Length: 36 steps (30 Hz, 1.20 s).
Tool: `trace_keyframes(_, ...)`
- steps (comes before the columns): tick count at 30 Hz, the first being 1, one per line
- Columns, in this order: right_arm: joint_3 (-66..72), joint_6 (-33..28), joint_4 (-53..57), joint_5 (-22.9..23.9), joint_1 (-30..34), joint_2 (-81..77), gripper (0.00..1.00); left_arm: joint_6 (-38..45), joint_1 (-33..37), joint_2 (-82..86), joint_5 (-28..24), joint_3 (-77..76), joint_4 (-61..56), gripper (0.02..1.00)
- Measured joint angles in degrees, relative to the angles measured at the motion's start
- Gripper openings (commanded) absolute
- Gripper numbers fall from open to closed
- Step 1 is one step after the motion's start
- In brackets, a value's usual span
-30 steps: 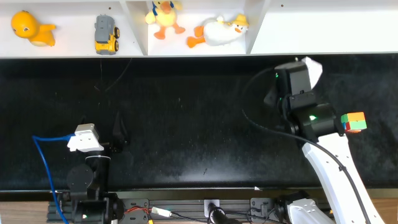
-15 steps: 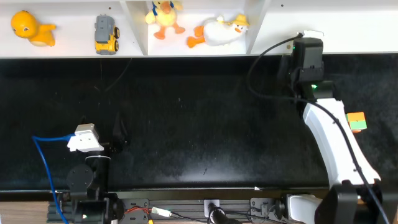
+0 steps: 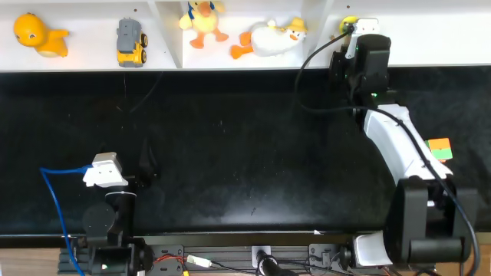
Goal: Store Toys
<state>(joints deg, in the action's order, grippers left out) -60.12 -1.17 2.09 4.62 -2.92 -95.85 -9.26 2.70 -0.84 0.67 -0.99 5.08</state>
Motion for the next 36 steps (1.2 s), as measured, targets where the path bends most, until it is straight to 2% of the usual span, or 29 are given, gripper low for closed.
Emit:
trace_keyframes(9,0.0,-2.91,-4.44,-0.33,0.0,-2.43,0.058,0.0,0.0,0.0,0.0,0.0,0.0,0.998)
trace_keyframes(13,0.0,-3.58,-5.05,0.33,0.02,-3.34,0.119,0.0,0.0,0.0,0.0,0.0,0.0,0.998)
trace_keyframes(15,0.0,-3.72,-5.35,0.7,0.2,-3.37,0.069,0.0,0.0,0.0,-0.02,0.0,0.0,0.998)
trace_keyframes(17,0.0,-3.78,-5.75,0.94,0.52,-3.37,0.069,0.0,0.0,0.0,0.0,0.0,0.0,0.998)
trace_keyframes(18,0.0,-3.78,-5.95,0.96,0.68,-3.37,0.121,0.0,0.0,0.0,0.0,0.0,0.0,0.998)
trace_keyframes(19,0.0,-3.78,-6.08,1.05,0.79,-3.37,0.224,0.0,0.0,0.0,0.0,0.0,0.0,0.998)
trace_keyframes(21,0.0,-3.91,-6.32,1.33,1.01,-3.37,0.369,0.0,0.0,0.0,0.0,0.0,0.0,0.998)
trace_keyframes(23,0.0,-3.48,-6.47,1.46,1.05,-3.37,0.996,0.0,0.0,0.0,0.0,0.0,-0.02,0.996)
trace_keyframes(28,0.0,-3.19,-6.34,1.6,1.05,-3.37,0.996,0.0,0.0,0.0,-0.02,0.0,0.0,0.998)
trace_keyframes(32,0.0,-0.09,-4.96,1.38,1.05,-3.37,0.996,0.0,0.0,0.0,0.0,0.0,0.0,0.998)
trace_keyframes(36,0.07,4.28,1.29,1.38,1.03,-2.43,0.996,0.0,0.0,0.0,0.0,0.0,0.0,0.996)
